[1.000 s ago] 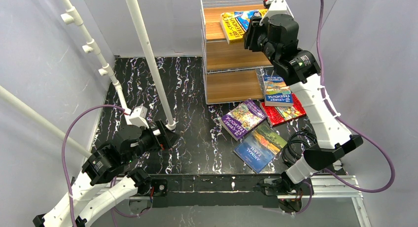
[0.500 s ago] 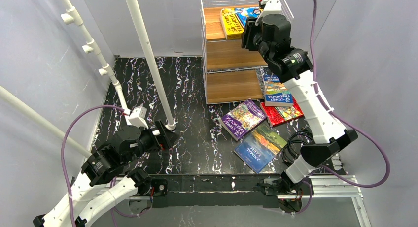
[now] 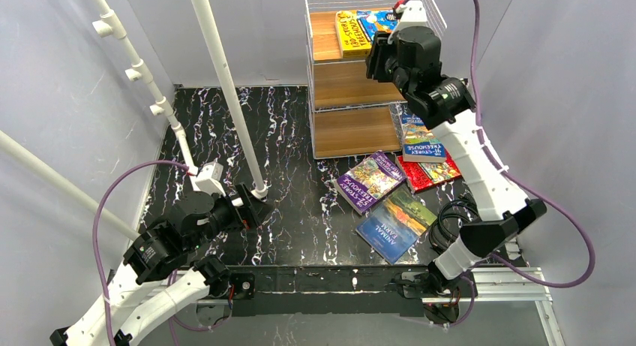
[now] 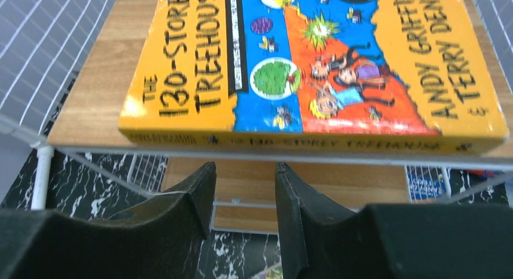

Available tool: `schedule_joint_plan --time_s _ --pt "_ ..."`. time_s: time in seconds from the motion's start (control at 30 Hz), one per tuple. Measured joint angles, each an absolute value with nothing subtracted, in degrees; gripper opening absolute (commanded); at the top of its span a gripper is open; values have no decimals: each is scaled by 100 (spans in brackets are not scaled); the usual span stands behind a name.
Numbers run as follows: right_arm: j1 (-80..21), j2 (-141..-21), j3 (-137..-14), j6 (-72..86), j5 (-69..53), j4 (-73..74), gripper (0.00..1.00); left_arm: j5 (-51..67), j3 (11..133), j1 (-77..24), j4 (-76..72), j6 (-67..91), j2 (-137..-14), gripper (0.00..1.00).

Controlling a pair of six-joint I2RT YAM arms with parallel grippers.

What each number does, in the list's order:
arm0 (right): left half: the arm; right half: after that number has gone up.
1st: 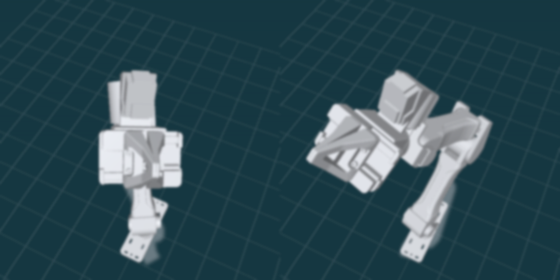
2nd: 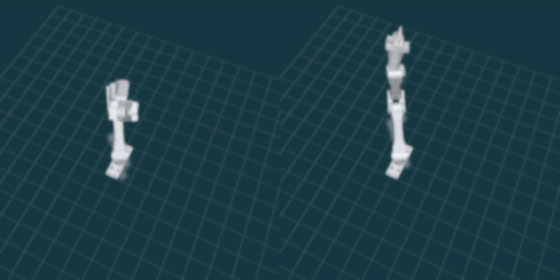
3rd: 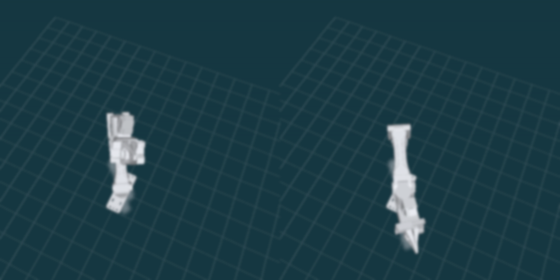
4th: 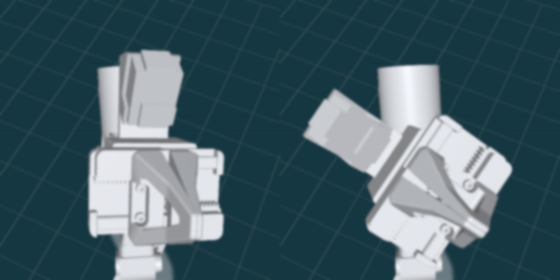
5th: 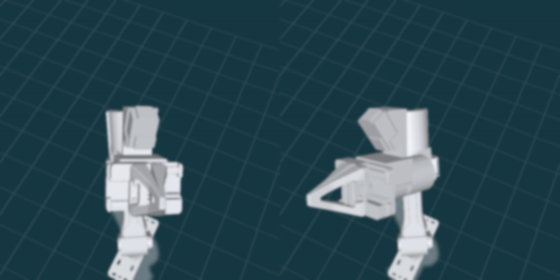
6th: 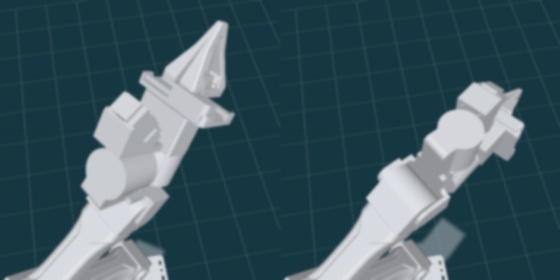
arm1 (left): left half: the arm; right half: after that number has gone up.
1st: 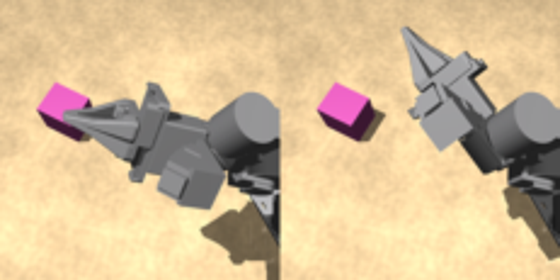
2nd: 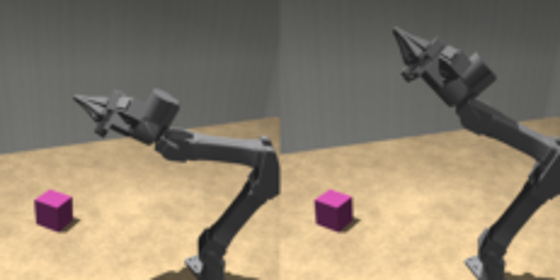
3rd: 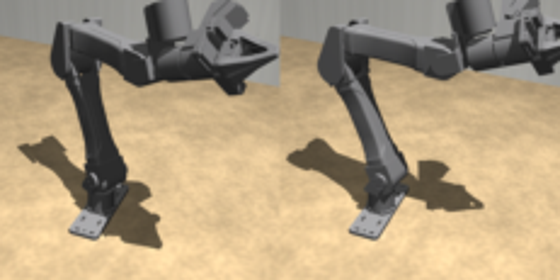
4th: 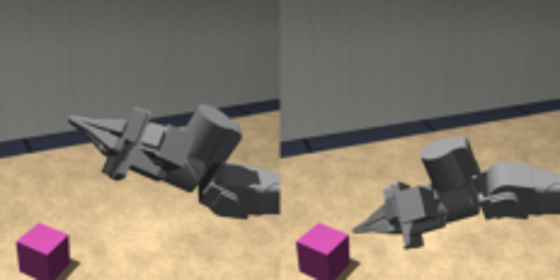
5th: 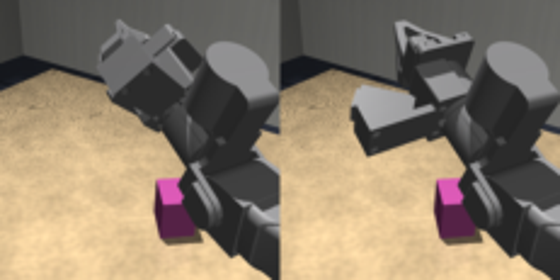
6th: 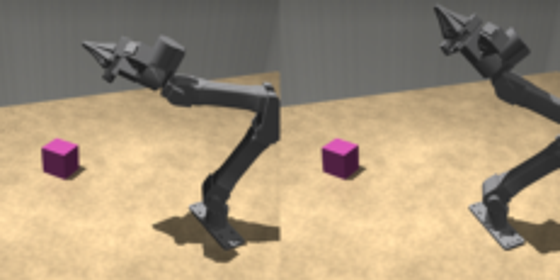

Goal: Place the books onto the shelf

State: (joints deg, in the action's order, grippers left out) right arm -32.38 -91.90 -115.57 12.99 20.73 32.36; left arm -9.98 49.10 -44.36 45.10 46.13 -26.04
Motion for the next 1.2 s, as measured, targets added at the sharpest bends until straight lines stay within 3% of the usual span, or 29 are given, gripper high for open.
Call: schedule_joint_plan --time_s 0.17,0.47,0.6,0.8,0.97,1.2 --pt "-3238 -8243 -10506 1389 1938 3186 59 -943 4910 -4436 4510 4534 -2624 98" --pt "-3238 -4877 -6309 2561 1931 3632 87 -355 4910 -4466 4217 4309 -3518 97" --pt "-3238 -4493 -4967 3269 1992 4241 94 -316 4912 -5037 3861 4246 -4134 97" --pt "-3238 -4117 -4224 4285 2338 5120 97 -405 4943 -6073 3304 4091 -5328 97" --pt "-3236 -4311 -4056 5271 2512 5343 98 -375 4960 -6292 2650 3942 -6337 97" --pt "-3225 -3892 -2668 6416 2270 5216 99 -134 5354 -6429 1715 3669 -8044 98"
